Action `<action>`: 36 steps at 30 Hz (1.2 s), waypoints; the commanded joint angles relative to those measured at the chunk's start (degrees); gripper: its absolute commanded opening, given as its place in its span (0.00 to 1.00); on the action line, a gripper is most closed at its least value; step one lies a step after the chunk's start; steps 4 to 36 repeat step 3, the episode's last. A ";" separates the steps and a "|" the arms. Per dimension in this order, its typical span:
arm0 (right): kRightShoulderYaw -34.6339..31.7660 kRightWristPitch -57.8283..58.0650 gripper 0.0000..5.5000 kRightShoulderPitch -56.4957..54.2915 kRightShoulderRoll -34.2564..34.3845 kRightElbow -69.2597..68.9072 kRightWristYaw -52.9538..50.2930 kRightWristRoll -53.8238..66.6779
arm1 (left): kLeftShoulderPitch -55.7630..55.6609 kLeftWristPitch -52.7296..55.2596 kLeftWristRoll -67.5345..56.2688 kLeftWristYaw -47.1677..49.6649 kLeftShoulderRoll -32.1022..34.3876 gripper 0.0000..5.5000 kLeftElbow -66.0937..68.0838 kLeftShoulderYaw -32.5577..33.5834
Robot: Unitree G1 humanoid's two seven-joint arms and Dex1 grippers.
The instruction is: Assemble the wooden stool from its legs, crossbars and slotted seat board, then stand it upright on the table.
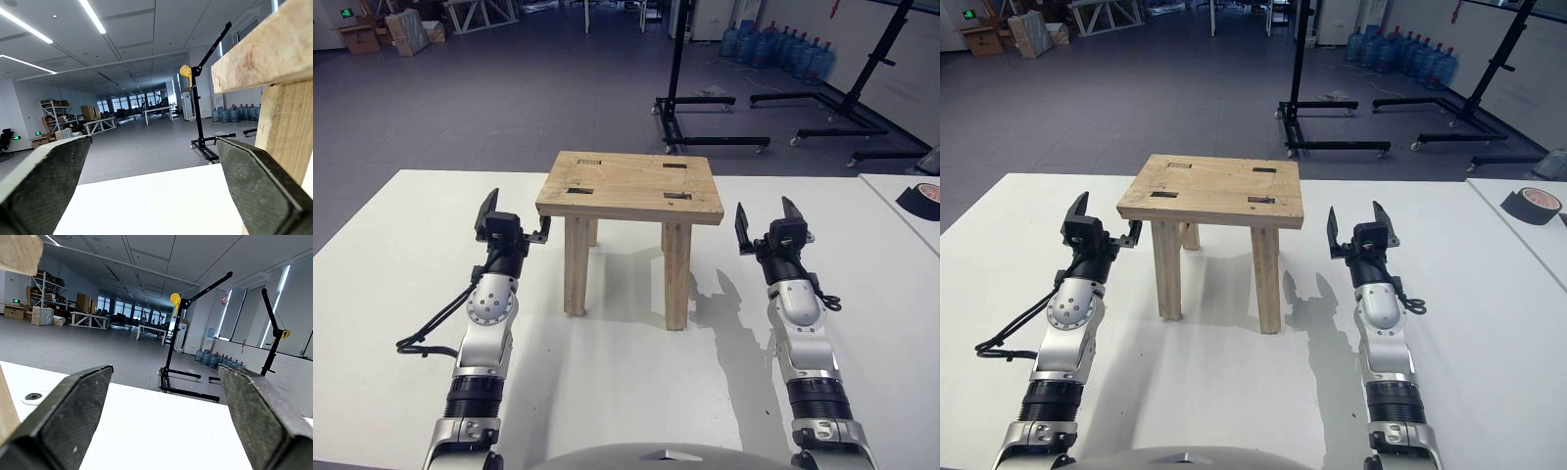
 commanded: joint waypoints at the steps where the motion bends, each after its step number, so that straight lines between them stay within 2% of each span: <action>1: -0.25 -0.29 0.71 -0.43 -0.19 0.11 0.28 -0.38 | 0.66 0.11 0.26 -0.70 -0.11 0.83 -1.47 -0.38; 36: -0.09 -0.17 0.71 -0.50 -0.13 0.20 0.40 -0.39 | 1.11 0.40 0.01 -0.87 -0.09 0.83 -2.07 -0.35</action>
